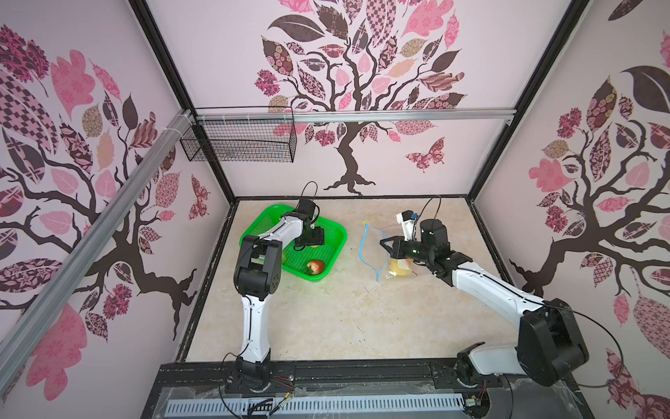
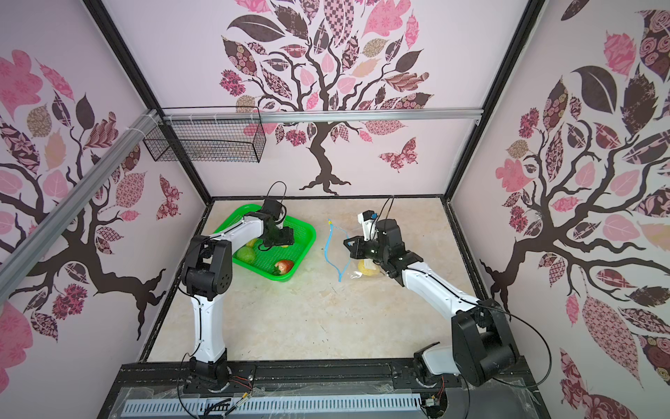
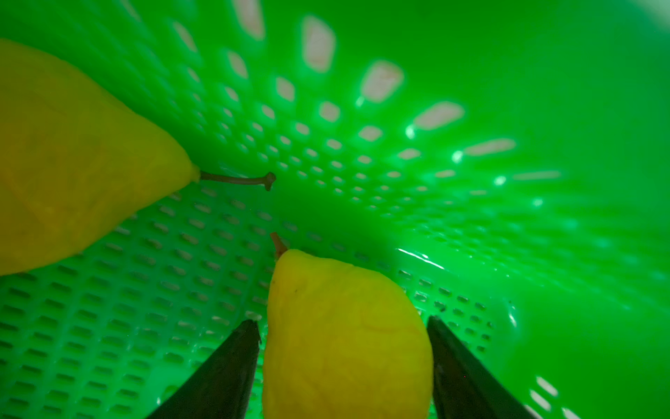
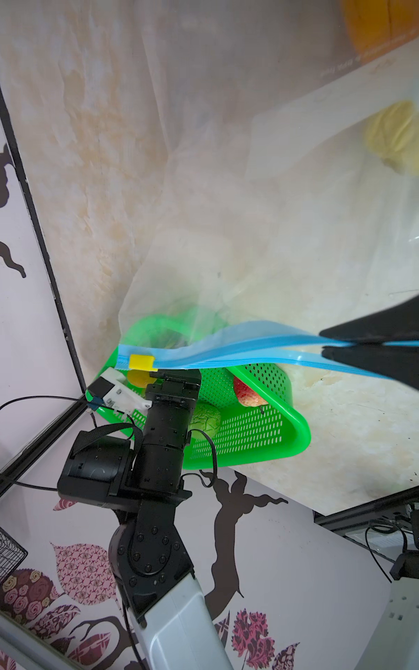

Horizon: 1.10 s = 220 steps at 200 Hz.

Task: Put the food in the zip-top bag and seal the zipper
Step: 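Lower the left gripper into the basket and grasp the yellow pear, then carry the yellow pear with the left gripper into the bag mouth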

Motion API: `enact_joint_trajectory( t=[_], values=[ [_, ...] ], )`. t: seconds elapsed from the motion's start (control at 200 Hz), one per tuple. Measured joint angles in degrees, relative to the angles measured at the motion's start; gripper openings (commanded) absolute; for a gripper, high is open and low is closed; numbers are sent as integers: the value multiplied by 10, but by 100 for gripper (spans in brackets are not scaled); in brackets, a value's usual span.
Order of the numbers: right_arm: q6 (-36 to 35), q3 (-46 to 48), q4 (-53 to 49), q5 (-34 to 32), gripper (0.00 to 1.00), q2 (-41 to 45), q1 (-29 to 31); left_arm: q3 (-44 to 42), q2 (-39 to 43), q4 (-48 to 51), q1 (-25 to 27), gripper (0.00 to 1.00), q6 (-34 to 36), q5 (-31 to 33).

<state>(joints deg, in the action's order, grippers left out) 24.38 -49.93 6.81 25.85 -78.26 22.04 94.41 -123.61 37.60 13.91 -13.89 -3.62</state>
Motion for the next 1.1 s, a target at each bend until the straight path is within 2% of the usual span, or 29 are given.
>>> enact_joint_trajectory(
  t=[0.05, 0.155, 0.385, 0.54, 0.755, 0.94, 1.1],
  values=[
    [0, 0, -2, -1, 0, 0, 0, 0, 0, -3, 0, 56, -4, 2],
    [-2, 0, -4, -2, 0, 0, 0, 0, 0, -10, 0, 51, 2, 3],
    [-2, 0, -6, -2, 0, 0, 0, -3, 22, -14, 1, 50, 2, 3],
    [0, 0, -6, -1, 0, 0, 0, -45, 113, -23, 9, 52, -8, -4],
    [6, 0, -6, -1, 0, 0, 0, -139, 276, -61, 37, 51, -30, -55],
    [16, -1, -6, -1, 0, 0, 0, -177, 340, -85, 70, 51, -42, -92],
    [25, -4, -6, -1, 0, -2, 0, -211, 377, -115, 136, 52, -54, -100]
  ],
)
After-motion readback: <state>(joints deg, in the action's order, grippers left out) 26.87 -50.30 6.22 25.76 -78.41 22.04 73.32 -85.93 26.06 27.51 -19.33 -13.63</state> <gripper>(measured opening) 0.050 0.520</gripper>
